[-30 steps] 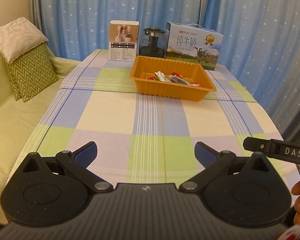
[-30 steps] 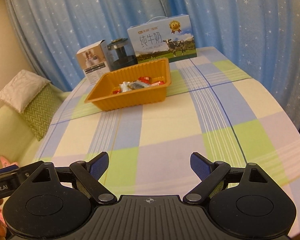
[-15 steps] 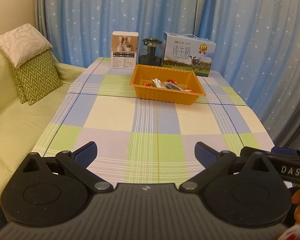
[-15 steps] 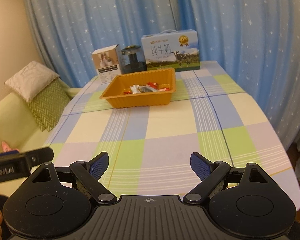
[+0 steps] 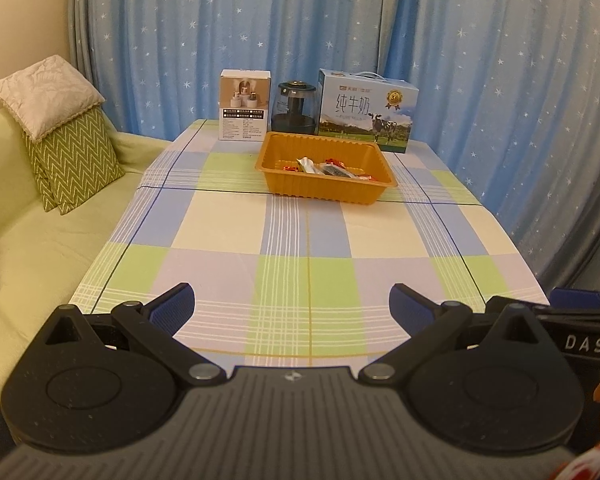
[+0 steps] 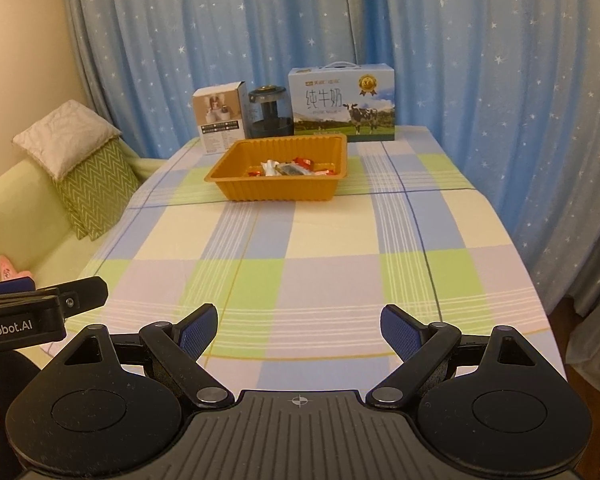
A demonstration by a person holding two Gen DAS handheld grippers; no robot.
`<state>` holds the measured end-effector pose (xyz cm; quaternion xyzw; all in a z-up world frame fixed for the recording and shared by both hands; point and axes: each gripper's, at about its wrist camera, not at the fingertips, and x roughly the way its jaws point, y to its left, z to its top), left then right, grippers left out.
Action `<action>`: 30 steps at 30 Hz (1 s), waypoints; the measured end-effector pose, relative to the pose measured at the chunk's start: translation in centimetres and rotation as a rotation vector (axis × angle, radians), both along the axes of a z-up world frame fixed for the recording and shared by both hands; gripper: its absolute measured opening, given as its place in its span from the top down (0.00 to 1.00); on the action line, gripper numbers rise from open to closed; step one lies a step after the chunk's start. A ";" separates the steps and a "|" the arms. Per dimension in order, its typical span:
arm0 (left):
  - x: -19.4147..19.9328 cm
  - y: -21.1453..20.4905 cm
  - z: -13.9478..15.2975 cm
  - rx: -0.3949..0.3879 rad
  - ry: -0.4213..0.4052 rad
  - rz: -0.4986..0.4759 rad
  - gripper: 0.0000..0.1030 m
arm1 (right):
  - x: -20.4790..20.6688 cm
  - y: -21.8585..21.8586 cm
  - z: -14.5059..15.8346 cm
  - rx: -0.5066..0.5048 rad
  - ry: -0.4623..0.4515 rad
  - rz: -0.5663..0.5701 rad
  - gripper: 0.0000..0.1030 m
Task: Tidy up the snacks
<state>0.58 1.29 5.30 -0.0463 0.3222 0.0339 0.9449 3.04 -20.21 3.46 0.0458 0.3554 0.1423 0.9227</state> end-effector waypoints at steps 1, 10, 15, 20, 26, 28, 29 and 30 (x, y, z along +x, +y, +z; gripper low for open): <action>-0.2 -0.1 0.0 0.004 0.001 -0.001 0.00 | -0.2 -0.2 0.1 0.002 -0.001 -0.001 0.14; -1.2 -0.5 0.0 0.015 0.008 -0.010 0.00 | -1.1 -0.5 1.0 0.003 -0.011 0.004 0.14; -1.2 -0.5 0.0 0.015 0.004 -0.007 0.00 | -1.0 -0.6 1.0 -0.002 -0.010 0.000 0.14; -1.2 -0.5 0.0 0.015 0.003 -0.004 0.00 | -1.0 -0.6 1.0 0.000 -0.011 0.000 0.14; -1.2 -0.5 0.0 0.016 0.003 -0.004 0.00 | -1.1 -0.5 1.0 -0.002 -0.006 0.004 0.14; -1.2 -0.5 0.0 0.016 0.003 -0.005 0.00 | -1.1 -0.5 1.0 -0.002 -0.006 0.004 0.14; -1.2 -0.5 0.0 0.016 0.003 -0.005 0.00 | -1.1 -0.4 1.0 -0.002 -0.006 0.004 0.14; -1.2 -0.5 0.0 0.016 0.004 -0.005 0.00 | -1.1 -0.4 1.0 -0.003 -0.007 0.004 0.14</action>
